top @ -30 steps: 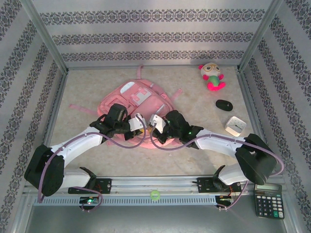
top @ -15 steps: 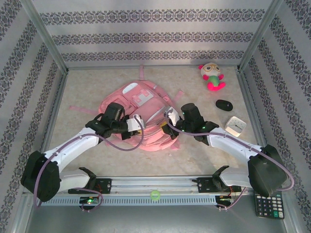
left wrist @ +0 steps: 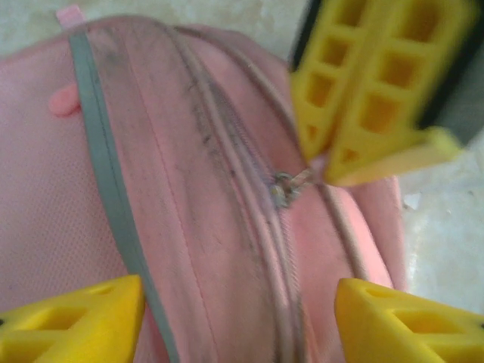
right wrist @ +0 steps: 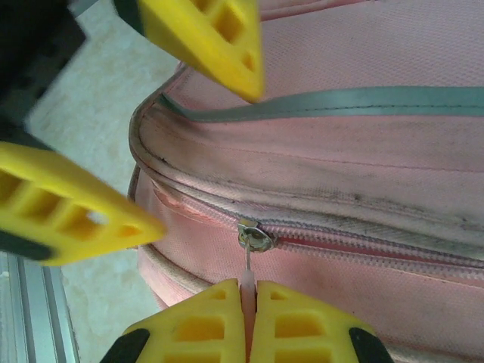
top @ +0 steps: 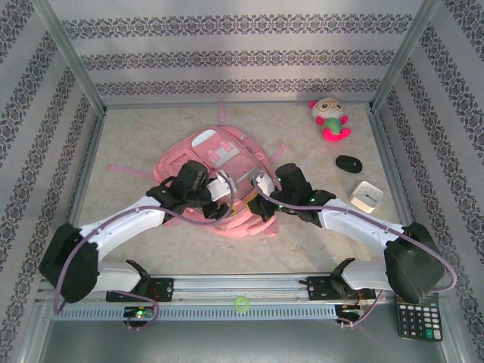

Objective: Pack books, pencil case, and school supplies into a backpack

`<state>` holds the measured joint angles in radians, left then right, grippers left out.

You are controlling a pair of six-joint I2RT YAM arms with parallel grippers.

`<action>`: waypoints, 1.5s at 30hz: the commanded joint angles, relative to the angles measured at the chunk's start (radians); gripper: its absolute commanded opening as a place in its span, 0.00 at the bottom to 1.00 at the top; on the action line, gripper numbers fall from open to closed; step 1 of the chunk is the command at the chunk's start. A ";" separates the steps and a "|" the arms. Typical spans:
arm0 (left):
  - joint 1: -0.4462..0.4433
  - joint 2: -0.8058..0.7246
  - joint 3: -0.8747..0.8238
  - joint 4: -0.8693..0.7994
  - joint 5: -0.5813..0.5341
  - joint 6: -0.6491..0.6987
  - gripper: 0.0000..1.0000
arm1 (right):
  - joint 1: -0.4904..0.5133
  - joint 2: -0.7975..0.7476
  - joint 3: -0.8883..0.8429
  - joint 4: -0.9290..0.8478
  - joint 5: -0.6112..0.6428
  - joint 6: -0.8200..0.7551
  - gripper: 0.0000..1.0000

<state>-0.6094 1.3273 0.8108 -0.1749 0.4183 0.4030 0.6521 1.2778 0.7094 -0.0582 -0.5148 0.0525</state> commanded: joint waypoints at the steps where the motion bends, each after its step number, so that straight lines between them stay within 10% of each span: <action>1: -0.009 0.055 0.052 0.009 -0.058 -0.001 0.39 | -0.010 -0.024 0.026 0.002 -0.054 0.033 0.00; 6: 0.005 -0.035 0.011 -0.146 -0.020 0.198 0.11 | -0.166 -0.075 -0.036 0.009 0.044 0.131 0.00; 14: 0.084 -0.198 -0.029 -0.375 -0.067 0.343 0.11 | -0.178 -0.033 -0.023 0.009 -0.060 0.111 0.00; 23: 0.015 -0.101 0.101 -0.214 -0.029 0.062 0.66 | -0.051 -0.010 0.005 0.039 -0.067 0.134 0.00; 29: -0.073 0.051 0.135 -0.063 -0.110 0.020 0.69 | -0.052 -0.018 0.002 0.040 -0.069 0.134 0.00; 36: -0.076 0.087 0.108 -0.174 -0.139 0.198 0.12 | -0.169 -0.055 -0.037 0.038 -0.030 0.169 0.00; 45: -0.049 -0.134 -0.028 -0.239 0.124 0.402 0.00 | -0.314 0.092 0.000 0.104 0.023 0.186 0.00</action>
<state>-0.6720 1.2446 0.8085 -0.2840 0.4034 0.6815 0.4000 1.3144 0.6788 -0.0158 -0.6247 0.2115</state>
